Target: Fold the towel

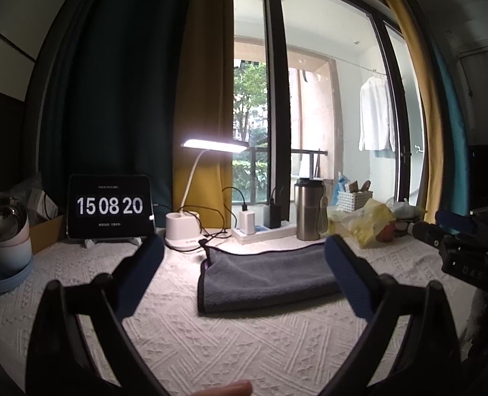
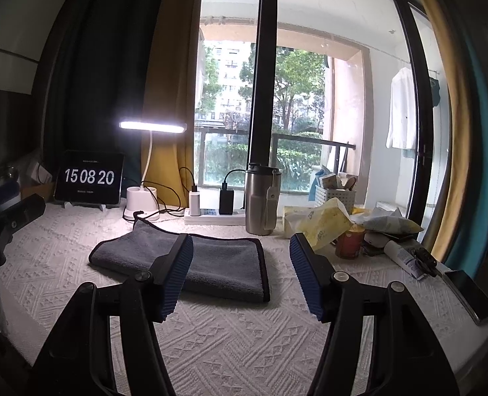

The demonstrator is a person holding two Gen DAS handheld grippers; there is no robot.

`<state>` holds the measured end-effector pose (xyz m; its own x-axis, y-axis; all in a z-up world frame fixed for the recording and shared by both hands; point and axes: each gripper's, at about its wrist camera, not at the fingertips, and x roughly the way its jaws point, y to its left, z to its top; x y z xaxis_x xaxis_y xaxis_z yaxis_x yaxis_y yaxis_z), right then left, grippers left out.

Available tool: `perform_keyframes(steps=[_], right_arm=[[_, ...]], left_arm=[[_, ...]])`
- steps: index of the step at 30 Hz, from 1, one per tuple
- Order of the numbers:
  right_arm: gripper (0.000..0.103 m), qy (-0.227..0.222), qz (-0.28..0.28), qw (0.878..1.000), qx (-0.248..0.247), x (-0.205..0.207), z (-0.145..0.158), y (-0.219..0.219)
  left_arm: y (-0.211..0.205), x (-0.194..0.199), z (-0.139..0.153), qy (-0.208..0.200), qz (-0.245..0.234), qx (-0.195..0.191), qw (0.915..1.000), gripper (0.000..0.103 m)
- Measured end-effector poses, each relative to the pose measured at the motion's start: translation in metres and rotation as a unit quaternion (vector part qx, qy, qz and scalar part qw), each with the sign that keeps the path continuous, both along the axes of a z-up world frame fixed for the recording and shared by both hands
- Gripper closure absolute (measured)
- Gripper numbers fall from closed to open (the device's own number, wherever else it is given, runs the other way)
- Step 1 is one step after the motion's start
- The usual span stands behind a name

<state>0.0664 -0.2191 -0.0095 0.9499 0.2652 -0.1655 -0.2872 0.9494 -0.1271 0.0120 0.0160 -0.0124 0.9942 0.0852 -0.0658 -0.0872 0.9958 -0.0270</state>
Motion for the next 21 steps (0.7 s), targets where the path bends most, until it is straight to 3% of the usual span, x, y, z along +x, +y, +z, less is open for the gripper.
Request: perform_keyframes(steps=[21], right_arm=[[0.038,0.002,-0.001,1.0,0.001,0.0026,-0.0006,-0.0018]], left_arm=[[-0.0022,0.0011,0.0015,-0.001,0.0,-0.004,1.0,0.004]])
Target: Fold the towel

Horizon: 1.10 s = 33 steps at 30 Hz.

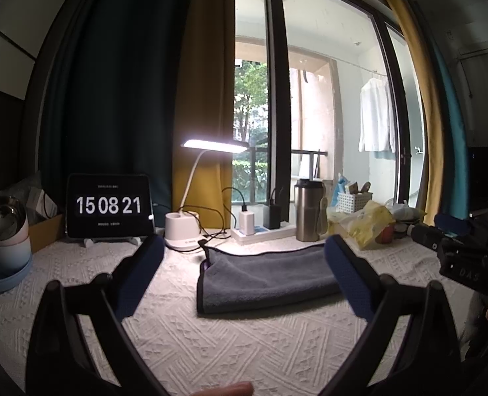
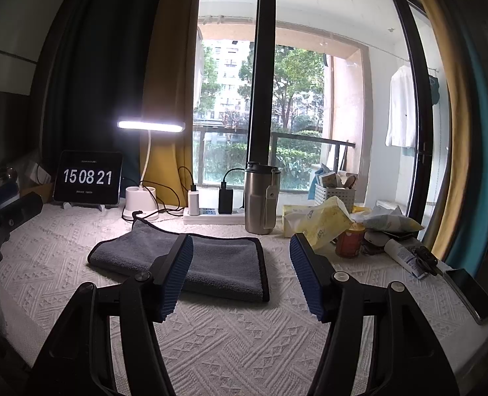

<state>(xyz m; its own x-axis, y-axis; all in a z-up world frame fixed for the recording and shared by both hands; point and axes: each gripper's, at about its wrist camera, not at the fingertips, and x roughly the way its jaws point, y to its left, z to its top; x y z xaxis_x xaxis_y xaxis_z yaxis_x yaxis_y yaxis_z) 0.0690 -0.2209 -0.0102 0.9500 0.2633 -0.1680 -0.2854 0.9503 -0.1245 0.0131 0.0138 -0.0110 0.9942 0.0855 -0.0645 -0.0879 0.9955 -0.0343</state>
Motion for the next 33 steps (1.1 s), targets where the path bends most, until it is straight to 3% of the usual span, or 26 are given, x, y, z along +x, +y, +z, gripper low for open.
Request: perform_keyframes(steps=[33], right_arm=[[0.038,0.0,0.003,1.0,-0.002,-0.0006,-0.0003,0.0002]], left_arm=[[0.0023,-0.0054,0.001,-0.004,-0.001,-0.008,1.0,0.004]])
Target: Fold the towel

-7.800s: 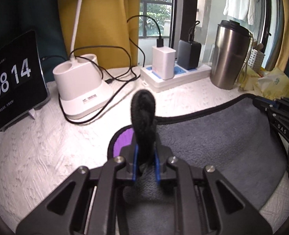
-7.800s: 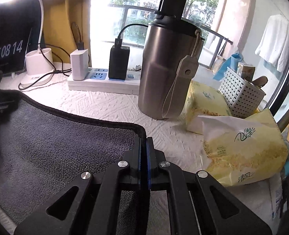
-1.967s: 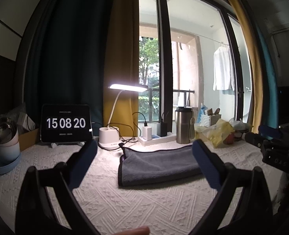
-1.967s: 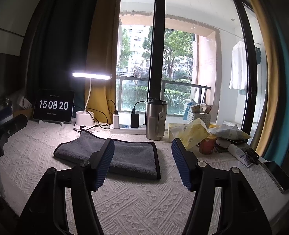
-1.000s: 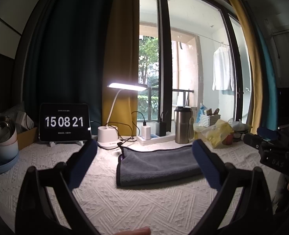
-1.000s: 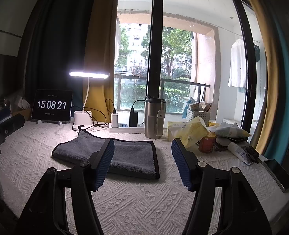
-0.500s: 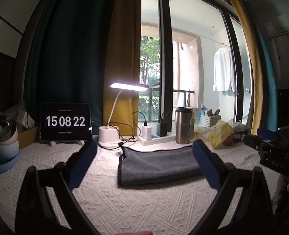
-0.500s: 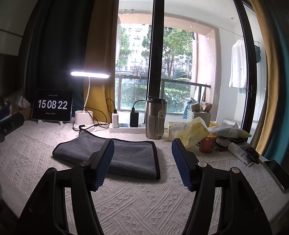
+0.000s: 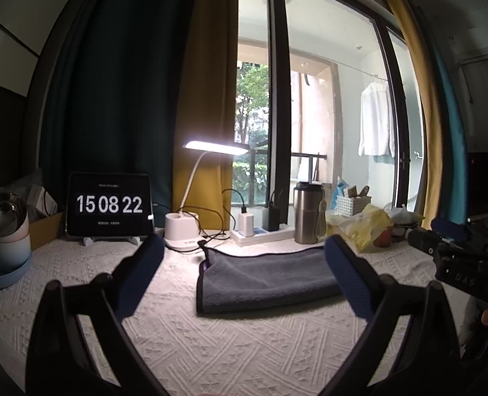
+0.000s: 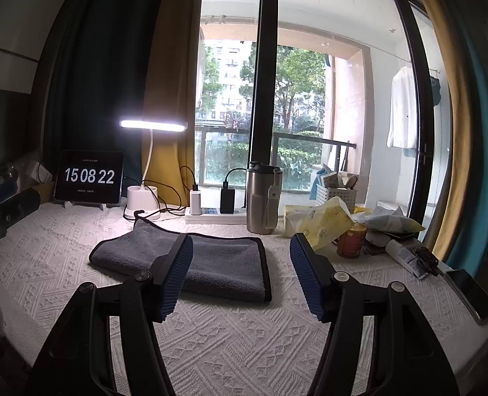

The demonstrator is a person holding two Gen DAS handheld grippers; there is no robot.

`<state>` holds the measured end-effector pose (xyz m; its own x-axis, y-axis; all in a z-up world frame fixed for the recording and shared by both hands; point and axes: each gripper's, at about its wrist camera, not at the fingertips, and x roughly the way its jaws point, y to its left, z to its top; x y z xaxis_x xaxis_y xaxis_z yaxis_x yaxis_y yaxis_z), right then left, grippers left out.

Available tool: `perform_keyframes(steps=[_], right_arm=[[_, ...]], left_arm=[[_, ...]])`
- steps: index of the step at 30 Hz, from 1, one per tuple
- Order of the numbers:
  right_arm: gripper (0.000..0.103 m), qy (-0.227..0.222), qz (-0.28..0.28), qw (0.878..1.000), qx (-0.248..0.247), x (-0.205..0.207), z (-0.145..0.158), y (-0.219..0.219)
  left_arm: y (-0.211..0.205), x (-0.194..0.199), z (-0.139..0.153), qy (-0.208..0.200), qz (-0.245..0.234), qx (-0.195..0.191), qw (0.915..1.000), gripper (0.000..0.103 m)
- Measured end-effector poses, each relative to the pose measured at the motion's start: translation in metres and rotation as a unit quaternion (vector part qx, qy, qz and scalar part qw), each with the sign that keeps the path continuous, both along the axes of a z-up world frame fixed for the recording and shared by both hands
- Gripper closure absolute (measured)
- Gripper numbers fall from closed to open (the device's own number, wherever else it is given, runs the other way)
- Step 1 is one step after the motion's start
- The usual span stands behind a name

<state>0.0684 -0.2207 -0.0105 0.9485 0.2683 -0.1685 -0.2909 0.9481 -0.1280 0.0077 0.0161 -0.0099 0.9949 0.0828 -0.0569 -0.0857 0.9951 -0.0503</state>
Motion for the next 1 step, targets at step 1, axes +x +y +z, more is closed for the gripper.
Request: perform_keyframes(steps=[1], right_arm=[[0.038,0.0,0.0,1.0,0.0,-0.0004,-0.0001,0.0001]], left_arm=[[0.0,0.0003,0.0,0.001,-0.001,0.001,1.0,0.004]])
